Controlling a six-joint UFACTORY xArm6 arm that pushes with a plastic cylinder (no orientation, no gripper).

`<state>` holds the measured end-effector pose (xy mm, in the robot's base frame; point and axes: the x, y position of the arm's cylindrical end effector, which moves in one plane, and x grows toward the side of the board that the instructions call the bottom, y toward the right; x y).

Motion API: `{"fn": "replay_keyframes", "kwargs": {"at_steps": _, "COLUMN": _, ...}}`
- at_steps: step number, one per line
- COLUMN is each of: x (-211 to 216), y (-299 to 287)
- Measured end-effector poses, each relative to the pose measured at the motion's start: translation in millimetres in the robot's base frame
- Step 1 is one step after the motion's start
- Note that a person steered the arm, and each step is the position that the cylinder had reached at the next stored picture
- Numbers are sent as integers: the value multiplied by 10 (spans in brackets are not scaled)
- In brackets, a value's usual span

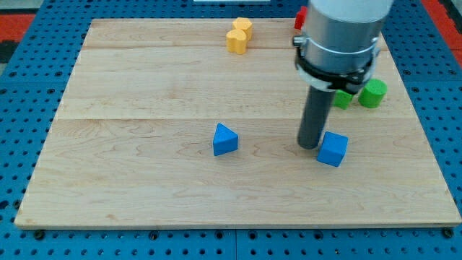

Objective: Move the blue blocks to the bottom right of the board

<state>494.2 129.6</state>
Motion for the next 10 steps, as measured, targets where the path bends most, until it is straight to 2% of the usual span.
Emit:
{"fn": "replay_keyframes", "kwargs": {"at_steps": 1, "x": 131, "y": 614}}
{"fn": "replay_keyframes", "kwargs": {"at_steps": 2, "x": 370, "y": 371}}
{"fn": "replay_keyframes", "kwargs": {"at_steps": 3, "x": -300, "y": -174}}
{"fn": "replay_keyframes", "kwargs": {"at_steps": 4, "x": -590, "y": -1248}}
{"fn": "replay_keyframes", "kwargs": {"at_steps": 5, "x": -323, "y": -1966}}
{"fn": "replay_keyframes", "kwargs": {"at_steps": 6, "x": -1, "y": -1491}}
{"fn": "replay_keyframes", "kwargs": {"at_steps": 7, "x": 53, "y": -364}}
{"fn": "replay_keyframes", "kwargs": {"at_steps": 8, "x": 87, "y": 123}}
{"fn": "replay_keyframes", "kwargs": {"at_steps": 10, "x": 11, "y": 326}}
